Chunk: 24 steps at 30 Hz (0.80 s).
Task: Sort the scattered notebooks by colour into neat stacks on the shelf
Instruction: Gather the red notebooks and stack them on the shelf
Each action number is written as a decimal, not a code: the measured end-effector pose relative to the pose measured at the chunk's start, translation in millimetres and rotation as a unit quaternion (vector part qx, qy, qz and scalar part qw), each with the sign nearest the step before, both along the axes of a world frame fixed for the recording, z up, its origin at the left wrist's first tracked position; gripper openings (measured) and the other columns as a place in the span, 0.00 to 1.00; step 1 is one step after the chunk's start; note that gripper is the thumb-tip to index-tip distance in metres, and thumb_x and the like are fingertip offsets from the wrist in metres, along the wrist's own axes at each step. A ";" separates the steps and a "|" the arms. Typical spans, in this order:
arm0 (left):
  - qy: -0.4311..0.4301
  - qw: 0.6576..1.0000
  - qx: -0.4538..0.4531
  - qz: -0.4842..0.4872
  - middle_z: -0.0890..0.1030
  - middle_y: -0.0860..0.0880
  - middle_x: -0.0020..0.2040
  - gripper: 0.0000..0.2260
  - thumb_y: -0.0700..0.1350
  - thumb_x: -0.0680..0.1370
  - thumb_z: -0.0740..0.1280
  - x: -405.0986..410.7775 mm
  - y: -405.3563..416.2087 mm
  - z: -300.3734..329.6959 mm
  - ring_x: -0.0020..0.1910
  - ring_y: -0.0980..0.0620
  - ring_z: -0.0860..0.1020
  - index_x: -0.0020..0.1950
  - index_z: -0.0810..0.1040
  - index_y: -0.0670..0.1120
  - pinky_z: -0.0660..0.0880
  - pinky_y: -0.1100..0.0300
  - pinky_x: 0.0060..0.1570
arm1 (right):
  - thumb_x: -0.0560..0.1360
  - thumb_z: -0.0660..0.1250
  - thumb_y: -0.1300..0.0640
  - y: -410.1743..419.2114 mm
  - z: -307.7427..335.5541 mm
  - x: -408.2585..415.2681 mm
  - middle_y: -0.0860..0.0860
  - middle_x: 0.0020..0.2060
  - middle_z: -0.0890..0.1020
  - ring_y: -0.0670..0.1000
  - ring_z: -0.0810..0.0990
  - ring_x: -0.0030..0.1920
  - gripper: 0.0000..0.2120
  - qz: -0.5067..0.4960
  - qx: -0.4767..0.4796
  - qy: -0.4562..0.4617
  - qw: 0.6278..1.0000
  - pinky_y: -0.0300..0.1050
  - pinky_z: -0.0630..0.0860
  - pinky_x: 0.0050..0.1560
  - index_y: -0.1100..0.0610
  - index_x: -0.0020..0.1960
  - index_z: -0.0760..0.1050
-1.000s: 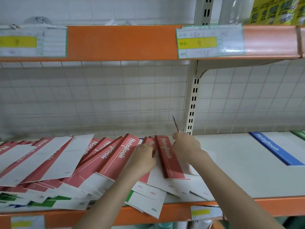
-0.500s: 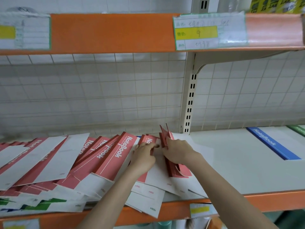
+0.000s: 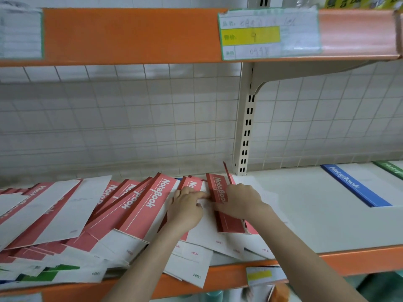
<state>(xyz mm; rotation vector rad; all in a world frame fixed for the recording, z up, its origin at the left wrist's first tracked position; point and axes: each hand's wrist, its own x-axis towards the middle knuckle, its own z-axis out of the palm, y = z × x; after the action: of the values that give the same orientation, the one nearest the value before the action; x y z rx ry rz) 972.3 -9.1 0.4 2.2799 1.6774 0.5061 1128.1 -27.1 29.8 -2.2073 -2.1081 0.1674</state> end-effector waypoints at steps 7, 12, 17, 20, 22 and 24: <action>-0.025 0.999 -0.022 -0.001 0.67 0.56 0.70 0.25 0.39 0.78 0.57 1.8 1.2 0.3 0.70 0.51 0.61 0.66 0.69 0.67 0.52 0.55 0.69 | 0.77 0.57 0.45 -4.6 -0.2 -8.4 0.56 0.49 0.80 0.58 0.77 0.47 0.23 0.012 0.009 0.020 1.000 0.44 0.69 0.40 0.52 0.70 0.65; 0.011 1.000 -0.028 0.001 0.69 0.56 0.69 0.16 0.48 0.82 0.53 3.9 3.4 0.8 0.69 0.51 0.63 0.64 0.73 0.62 0.54 0.52 0.69 | 0.79 0.54 0.57 -7.3 15.9 -7.7 0.61 0.47 0.76 0.57 0.70 0.39 0.32 0.053 0.008 0.101 0.993 0.46 0.66 0.40 0.45 0.77 0.41; -0.171 0.971 -0.165 0.026 0.74 0.52 0.68 0.22 0.60 0.81 0.46 1.5 9.8 10.0 0.69 0.49 0.68 0.66 0.73 0.58 0.59 0.48 0.72 | 0.79 0.54 0.60 -12.0 24.7 -30.4 0.63 0.50 0.79 0.62 0.77 0.48 0.34 0.079 0.041 0.180 0.980 0.46 0.67 0.43 0.50 0.77 0.38; -0.299 0.937 -0.182 0.004 0.75 0.42 0.66 0.17 0.51 0.84 0.50 -6.4 11.2 15.4 0.67 0.46 0.72 0.65 0.73 0.46 0.65 0.56 0.67 | 0.78 0.53 0.59 -15.0 30.3 -47.6 0.59 0.43 0.79 0.60 0.77 0.44 0.34 0.111 0.061 0.263 0.957 0.46 0.69 0.43 0.52 0.77 0.38; -0.394 0.895 -0.208 0.007 0.83 0.44 0.55 0.13 0.52 0.80 0.60 -18.6 11.0 21.5 0.56 0.51 0.80 0.55 0.80 0.46 0.75 0.60 0.54 | 0.77 0.55 0.58 -15.8 30.7 -52.2 0.56 0.42 0.79 0.59 0.78 0.42 0.34 0.136 0.045 0.309 0.940 0.49 0.76 0.45 0.50 0.77 0.41; -0.398 0.892 -0.213 0.026 0.86 0.50 0.45 0.09 0.49 0.73 0.69 -31.9 13.5 26.0 0.45 0.54 0.84 0.51 0.82 0.49 0.77 0.63 0.42 | 0.78 0.56 0.55 -16.2 28.1 -51.2 0.56 0.47 0.80 0.60 0.80 0.46 0.31 0.157 0.006 0.330 0.931 0.55 0.79 0.51 0.47 0.76 0.45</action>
<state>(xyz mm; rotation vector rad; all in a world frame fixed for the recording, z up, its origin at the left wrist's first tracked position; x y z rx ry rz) 940.4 4.4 26.4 1.4160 1.2514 0.8391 1076.9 -43.4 58.0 -1.4736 -2.0054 0.7871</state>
